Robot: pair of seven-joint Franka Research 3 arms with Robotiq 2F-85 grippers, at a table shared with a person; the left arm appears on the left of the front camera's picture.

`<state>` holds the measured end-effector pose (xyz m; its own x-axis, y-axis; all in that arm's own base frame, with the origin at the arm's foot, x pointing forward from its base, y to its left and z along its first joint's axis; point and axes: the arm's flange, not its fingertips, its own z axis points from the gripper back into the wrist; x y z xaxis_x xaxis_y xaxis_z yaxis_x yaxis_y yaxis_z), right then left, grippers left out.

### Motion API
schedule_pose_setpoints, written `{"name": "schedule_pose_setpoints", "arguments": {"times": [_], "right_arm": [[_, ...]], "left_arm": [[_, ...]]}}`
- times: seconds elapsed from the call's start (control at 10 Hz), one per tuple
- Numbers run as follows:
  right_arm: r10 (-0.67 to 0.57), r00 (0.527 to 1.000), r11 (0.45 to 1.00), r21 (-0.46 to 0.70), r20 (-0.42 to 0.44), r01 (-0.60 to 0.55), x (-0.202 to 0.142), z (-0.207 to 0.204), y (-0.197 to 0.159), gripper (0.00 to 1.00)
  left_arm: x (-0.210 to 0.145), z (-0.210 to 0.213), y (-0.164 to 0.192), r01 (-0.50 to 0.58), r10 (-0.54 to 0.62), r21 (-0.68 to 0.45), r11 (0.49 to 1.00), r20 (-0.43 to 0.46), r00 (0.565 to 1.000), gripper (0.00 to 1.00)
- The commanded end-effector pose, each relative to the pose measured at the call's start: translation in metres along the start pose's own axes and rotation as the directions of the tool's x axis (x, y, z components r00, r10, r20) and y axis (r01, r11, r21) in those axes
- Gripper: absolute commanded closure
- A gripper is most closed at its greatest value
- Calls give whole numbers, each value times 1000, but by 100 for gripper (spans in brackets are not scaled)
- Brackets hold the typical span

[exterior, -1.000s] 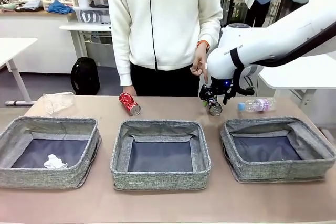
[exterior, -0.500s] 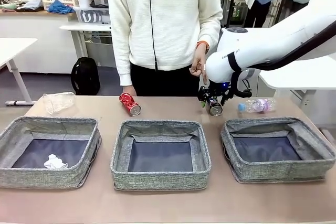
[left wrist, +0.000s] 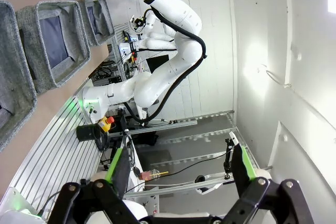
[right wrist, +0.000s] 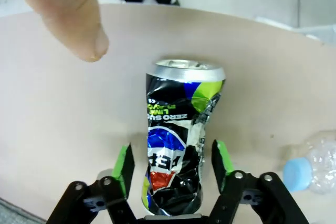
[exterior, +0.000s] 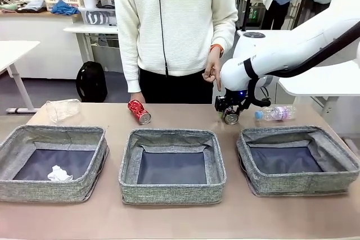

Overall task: Sort the waste into the appropriate baskets.
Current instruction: Pick up the waste item pointed out by the person.

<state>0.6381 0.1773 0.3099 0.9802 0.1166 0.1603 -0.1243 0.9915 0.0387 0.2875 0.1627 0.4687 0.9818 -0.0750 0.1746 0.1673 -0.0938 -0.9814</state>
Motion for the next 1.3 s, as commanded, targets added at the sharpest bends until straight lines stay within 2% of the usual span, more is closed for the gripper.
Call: {"name": "schedule_pose_setpoints", "arguments": {"times": [0.0, 0.1, 0.4, 0.6, 0.7, 0.8, 0.9, 1.0, 1.1, 1.2], "right_arm": [[-40, 999, 999, -12, -9, 39, 7, 1, 3, 65], [-44, 999, 999, -17, -16, 43, 7, 0, 2, 100], [-63, 998, 997, -35, -29, 62, 6, -2, -2, 100], [-79, 995, 997, 4, -64, 80, 5, -2, -7, 100], [-95, 993, 995, 3, -63, 96, 3, 5, -12, 100], [-121, 992, 992, 20, -47, 122, -12, 37, -25, 100], [-158, 987, 986, 55, 0, 158, -36, 87, -44, 100], [-223, 975, 974, 32, 0, 223, -77, 142, -59, 100], [-230, 973, 973, -8, 27, 230, -127, 189, -65, 100], [-183, 979, 983, -11, 91, 184, -183, 223, -59, 100]], "left_arm": [[0, 2, -4, 3, -3, -12, 1000, 8, 1000, 0], [0, 2, -4, 3, -3, -12, 1000, 8, 1000, 0], [0, 2, -4, 3, -3, -12, 1000, 8, 1000, 0], [0, 2, -4, 3, -3, -12, 1000, 8, 1000, 0], [0, 2, -4, 3, -3, -12, 1000, 8, 1000, 0], [0, 2, -4, 3, -3, -12, 1000, 8, 1000, 0], [0, 2, -4, 3, -3, -12, 1000, 8, 1000, 0], [0, 2, -4, 3, -3, -12, 1000, 8, 1000, 0], [0, 2, -4, 3, -3, -12, 1000, 8, 1000, 0], [0, 2, -4, 3, -3, -12, 1000, 8, 1000, 0]]}}
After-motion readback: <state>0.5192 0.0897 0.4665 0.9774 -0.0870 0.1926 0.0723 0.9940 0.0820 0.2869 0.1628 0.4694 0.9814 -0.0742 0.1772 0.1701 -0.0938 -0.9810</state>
